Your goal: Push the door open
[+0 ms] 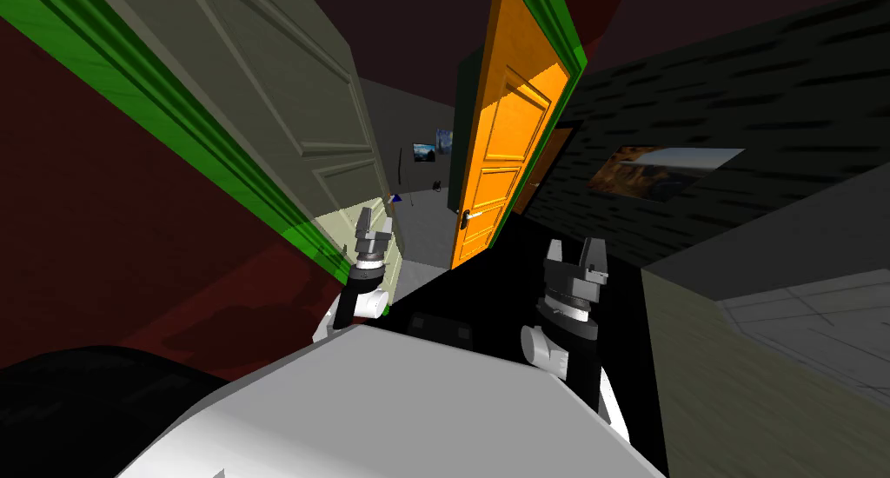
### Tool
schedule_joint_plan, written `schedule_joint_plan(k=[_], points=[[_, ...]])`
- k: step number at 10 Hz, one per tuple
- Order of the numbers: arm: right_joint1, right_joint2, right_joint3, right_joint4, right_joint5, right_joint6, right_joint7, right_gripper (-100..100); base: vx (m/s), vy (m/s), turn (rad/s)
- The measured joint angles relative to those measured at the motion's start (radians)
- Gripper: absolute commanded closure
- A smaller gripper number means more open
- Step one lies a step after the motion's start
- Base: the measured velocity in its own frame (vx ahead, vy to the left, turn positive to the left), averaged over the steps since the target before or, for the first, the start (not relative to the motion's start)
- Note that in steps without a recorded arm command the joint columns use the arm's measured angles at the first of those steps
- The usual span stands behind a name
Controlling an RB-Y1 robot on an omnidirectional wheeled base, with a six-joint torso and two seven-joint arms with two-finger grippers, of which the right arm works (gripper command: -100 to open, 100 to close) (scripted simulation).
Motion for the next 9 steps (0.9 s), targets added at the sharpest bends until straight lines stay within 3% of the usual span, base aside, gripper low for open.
schedule_joint_plan(k=[5, 9], points=[[-0.055, -0.008, 0.017, 0.091, -0.002, 0.003, -0.010, -100, 0.043, -0.089, 0.041], [-0.130, -0.012, 0.039, 0.209, -0.002, 0.007, -0.021, -100, 0.057, -0.102, 0.053]])
